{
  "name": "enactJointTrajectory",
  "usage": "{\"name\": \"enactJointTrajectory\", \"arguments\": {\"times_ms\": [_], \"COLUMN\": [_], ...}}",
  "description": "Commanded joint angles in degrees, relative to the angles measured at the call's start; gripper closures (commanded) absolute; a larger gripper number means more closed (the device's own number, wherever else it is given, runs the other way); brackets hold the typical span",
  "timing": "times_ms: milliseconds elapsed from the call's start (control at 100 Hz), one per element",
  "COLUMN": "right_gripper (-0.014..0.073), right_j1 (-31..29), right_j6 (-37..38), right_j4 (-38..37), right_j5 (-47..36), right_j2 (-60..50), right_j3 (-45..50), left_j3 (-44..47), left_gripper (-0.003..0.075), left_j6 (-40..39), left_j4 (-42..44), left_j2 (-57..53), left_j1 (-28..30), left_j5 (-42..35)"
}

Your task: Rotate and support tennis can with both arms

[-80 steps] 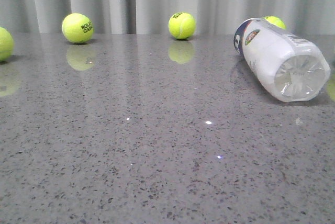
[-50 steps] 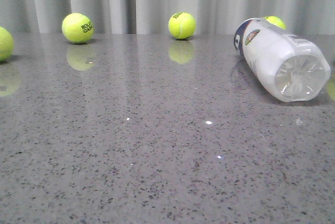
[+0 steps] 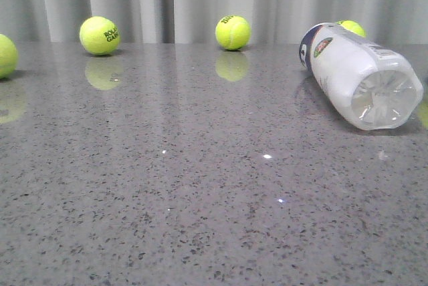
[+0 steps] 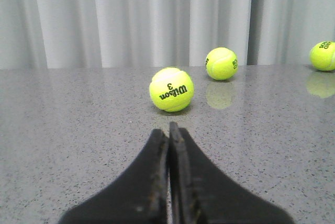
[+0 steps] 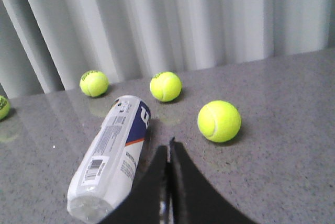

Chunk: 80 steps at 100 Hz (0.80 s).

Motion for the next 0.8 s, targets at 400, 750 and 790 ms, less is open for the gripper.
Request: {"name": "enactJointTrajectory", "arguments": {"times_ms": [400,750,790], "right_gripper": [0.0658,0.0186,0.0089], "right_j1": [0.12,0.12,0.12], "right_j6": [-3.06,-3.15,-3.15], "right_j4": [-0.44,-0.44,-0.44], "right_j5": [16.94,22.53,22.32], "right_j2": [29.97,37.05,37.45], "right_j3": [-24.16,-24.16,-24.16], "left_j3": [2.68,2.68,2.68], "left_gripper": [0.0741,0.0741,0.0741], "left_j6": [-0.45,-0.45,-0.45], "left_j4": [-0.42,-0.42,-0.42], "left_j2": [-2.24,-2.24,-2.24], "left_j1": [0.22,0.22,0.22], "left_j5": [-4.66,-4.66,-4.66]}}
